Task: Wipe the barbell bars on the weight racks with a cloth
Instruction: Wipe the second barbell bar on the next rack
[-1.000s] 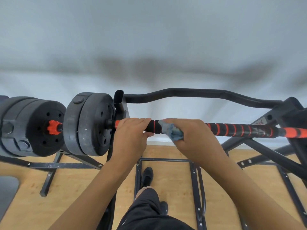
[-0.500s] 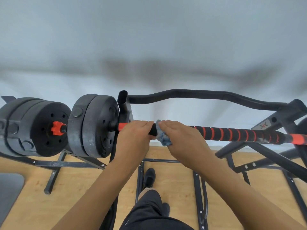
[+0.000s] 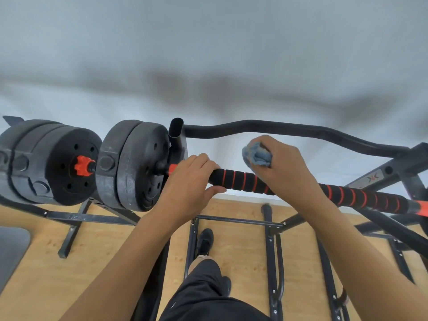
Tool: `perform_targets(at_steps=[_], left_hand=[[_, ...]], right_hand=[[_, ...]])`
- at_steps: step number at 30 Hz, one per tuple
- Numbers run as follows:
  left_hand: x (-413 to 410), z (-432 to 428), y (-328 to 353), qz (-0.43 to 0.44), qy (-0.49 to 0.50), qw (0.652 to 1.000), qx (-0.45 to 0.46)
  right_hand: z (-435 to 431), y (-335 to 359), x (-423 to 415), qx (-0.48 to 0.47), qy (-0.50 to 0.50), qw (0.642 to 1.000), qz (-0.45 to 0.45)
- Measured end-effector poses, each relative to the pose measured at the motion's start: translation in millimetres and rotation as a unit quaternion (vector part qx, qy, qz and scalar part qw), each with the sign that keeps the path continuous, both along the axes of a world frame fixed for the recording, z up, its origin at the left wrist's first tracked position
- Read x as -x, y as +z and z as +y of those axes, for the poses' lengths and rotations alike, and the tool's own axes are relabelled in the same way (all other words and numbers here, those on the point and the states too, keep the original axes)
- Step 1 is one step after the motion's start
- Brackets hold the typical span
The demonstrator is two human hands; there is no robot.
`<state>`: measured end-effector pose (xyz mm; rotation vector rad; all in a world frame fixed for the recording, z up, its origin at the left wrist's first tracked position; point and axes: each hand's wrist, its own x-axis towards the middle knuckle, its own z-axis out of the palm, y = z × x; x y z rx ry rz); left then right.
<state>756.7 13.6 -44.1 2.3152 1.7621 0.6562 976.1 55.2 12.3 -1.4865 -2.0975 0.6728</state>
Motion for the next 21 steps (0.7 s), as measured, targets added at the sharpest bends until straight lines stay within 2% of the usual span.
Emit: perform_targets(at_steps=[3, 6, 8, 13, 18, 20, 21], left_hand=[[2, 2, -1, -0.011, 0.001, 1.0, 0.001], [2, 2, -2, -0.023, -0.001, 1.0, 0.008], [2, 3, -4, -0.033, 0.005, 0.999, 0.012], [4, 2, -8, -0.057, 0.005, 0.998, 0.007], [0, -4, -11, -0.075, 0.024, 0.997, -0.004], [-1, -5, -14, -0.075, 0.039, 0.996, -0.012], [-2, -5, -15, -0.075, 0.043, 0.996, -0.016]], right_hand=[[17, -8, 14, -0.019, 0.045, 0.996, -0.081], [18, -12, 27, 0.045, 0.08, 0.985, -0.143], [7, -15, 31, 0.052, 0.093, 0.982, -0.157], [-33, -22, 23, -0.071, 0.122, 0.968, -0.208], [-49, -22, 6, -0.103, 0.174, 0.958, -0.202], [-40, -16, 2, -0.075, 0.152, 0.973, -0.155], [-32, -12, 2, -0.051, 0.11, 0.984, -0.131]])
